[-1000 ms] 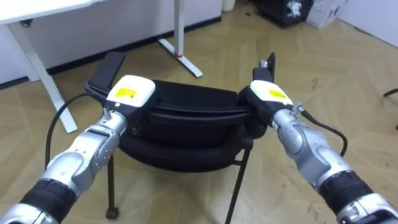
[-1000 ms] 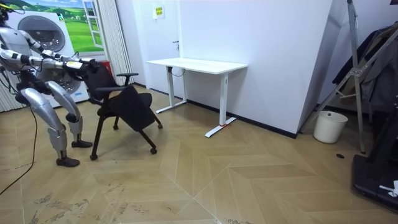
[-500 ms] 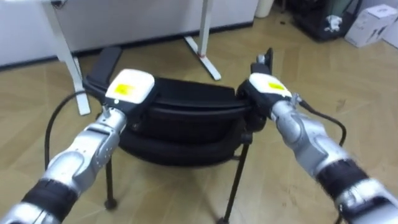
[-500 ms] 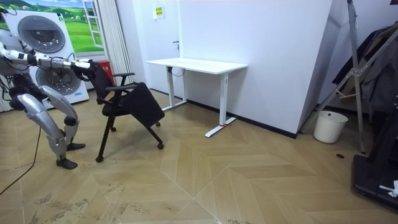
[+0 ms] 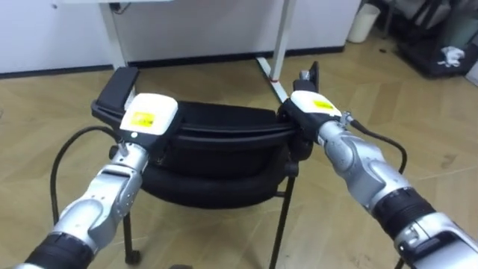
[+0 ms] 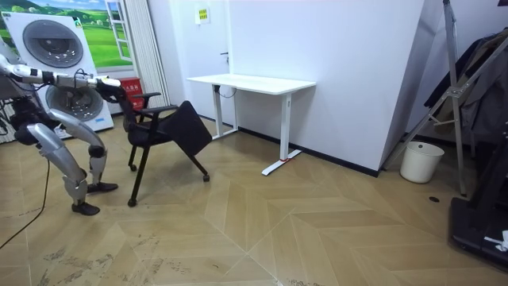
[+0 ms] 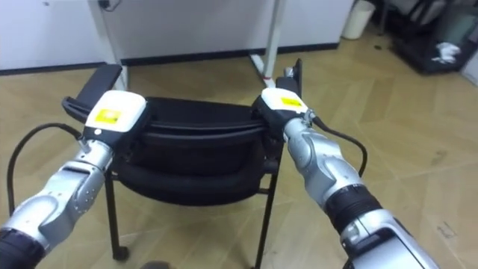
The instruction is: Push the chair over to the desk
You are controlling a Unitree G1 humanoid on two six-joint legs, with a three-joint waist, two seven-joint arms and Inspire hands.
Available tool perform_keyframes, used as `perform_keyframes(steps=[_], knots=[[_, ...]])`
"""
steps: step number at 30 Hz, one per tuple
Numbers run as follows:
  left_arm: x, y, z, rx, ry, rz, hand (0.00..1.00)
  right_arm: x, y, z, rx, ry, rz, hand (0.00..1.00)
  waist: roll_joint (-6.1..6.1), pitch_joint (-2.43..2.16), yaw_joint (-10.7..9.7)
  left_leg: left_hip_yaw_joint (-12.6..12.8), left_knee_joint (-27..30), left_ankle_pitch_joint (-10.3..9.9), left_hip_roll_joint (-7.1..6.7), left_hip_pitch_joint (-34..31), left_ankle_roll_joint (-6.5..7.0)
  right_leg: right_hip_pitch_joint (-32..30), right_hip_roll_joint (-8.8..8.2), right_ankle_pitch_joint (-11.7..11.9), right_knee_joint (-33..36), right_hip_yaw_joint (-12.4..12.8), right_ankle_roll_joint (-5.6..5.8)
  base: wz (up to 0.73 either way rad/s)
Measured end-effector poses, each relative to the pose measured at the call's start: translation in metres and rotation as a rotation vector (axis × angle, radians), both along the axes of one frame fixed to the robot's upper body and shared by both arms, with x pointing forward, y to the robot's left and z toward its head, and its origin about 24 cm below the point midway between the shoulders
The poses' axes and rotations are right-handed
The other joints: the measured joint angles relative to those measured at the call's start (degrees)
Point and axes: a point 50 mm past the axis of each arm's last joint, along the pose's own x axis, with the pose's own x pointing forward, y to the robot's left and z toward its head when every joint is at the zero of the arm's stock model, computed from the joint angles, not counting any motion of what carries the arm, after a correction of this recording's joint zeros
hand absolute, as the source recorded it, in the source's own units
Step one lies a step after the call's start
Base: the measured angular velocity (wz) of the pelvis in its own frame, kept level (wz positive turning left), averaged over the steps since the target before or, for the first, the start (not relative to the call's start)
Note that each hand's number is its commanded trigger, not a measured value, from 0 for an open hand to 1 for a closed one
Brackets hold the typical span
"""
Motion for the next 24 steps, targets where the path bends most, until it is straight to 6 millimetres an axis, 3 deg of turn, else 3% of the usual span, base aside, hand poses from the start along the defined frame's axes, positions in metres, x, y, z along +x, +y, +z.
perform_keyframes(steps=[3,6,11,13,14,16,17,18,19,20,22,24], knots=[[0.0,-0.002,0.003,-0.003,-0.011,0.002,1.0,0.001,0.0,0.001,0.002,-0.022,-0.001,1.0,0.2,0.14,0.0,2.8,-6.0,0.1,-1.64,-0.3,0.13,1.7,1.65,0.9,-2.7,-1.5,-1.28,0.2],[0.001,-0.002,0.005,-0.009,-0.018,0.008,1.0,0.002,-0.002,0.004,-0.004,-0.048,-0.008,1.0,0.41,0.14,1.2,5.4,-8.0,0.1,-1.95,-0.3,0.16,2.1,2.65,1.4,-3.9,-2.3,-2.22,0.0],[0.003,-0.001,0.01,-0.013,-0.039,0.01,1.0,0.005,-0.001,0.009,0.008,-0.081,0.003,1.0,0.51,0.08,1.3,7.2,-8.7,-0.1,-2.13,-0.2,0.51,1.8,3.6,0.9,-4.8,-3.1,-2.07,0.09],[0.004,-0.002,0.012,-0.014,-0.047,0.006,1.0,0.005,-0.002,0.01,0.007,-0.091,0.0,1.0,0.06,0.03,1.2,8.6,-8.9,-0.8,-1.96,-0.2,1.72,1.3,3.59,0.0,-4.8,-3.0,-0.91,0.1],[0.003,-0.002,0.014,-0.005,-0.05,0.004,1.0,0.005,-0.004,0.011,0.007,-0.093,-0.005,1.0,-0.69,-0.27,1.3,10.2,-8.9,-1.5,-1.85,0.1,2.8,0.9,3.58,-0.4,-4.8,-2.6,-0.17,0.0],[0.001,-0.001,0.017,0.013,-0.052,-0.009,1.0,0.003,-0.005,0.007,0.028,-0.085,-0.013,1.0,-2.14,-0.65,1.5,12.0,-10.4,-3.0,-1.93,2.2,5.15,1.2,3.57,-1.5,-4.9,-2.3,2.99,0.0],[0.0,0.0,0.016,0.014,-0.05,-0.009,1.0,0.002,-0.005,0.007,0.033,-0.084,-0.012,1.0,-2.37,-0.73,1.5,12.5,-11.4,-3.3,-1.94,3.0,5.61,1.5,3.6,-1.7,-5.0,-2.3,4.09,0.07],[-0.001,0.0,0.014,0.016,-0.044,-0.008,1.0,0.0,-0.004,0.004,0.034,-0.08,-0.011,1.0,-2.61,-0.83,1.5,13.0,-12.4,-3.8,-1.84,4.1,7.17,2.2,3.59,-2.0,-4.8,-1.8,7.49,0.0],[-0.003,0.001,0.012,0.016,-0.038,-0.005,1.0,-0.001,-0.002,0.003,0.032,-0.079,-0.005,1.0,-2.65,-0.87,1.6,13.3,-12.7,-3.9,-1.85,4.8,7.22,2.5,3.49,-1.9,-4.5,-1.1,8.39,0.0],[-0.004,0.001,0.009,0.013,-0.027,-0.004,1.0,-0.002,-0.002,0.001,0.026,-0.077,-0.002,1.0,-2.69,-0.88,1.4,13.3,-12.9,-4.2,-2.21,6.0,7.66,2.5,3.18,-1.2,-2.5,1.4,9.18,0.1],[-0.005,-0.002,0.006,0.004,-0.015,-0.007,1.0,-0.003,-0.005,-0.001,0.028,-0.064,-0.015,1.0,-3.12,-1.16,0.7,13.1,-12.8,-4.6,-3.61,7.0,8.29,0.9,1.84,-0.2,2.9,6.2,8.31,0.31],[-0.003,-0.006,0.007,0.0,-0.017,-0.014,1.0,-0.003,-0.008,-0.001,0.027,-0.064,-0.023,1.0,-3.02,-1.07,0.4,13.1,-12.8,-4.6,-3.39,7.3,8.38,-0.3,1.5,1.5,5.9,8.2,8.3,0.23]])
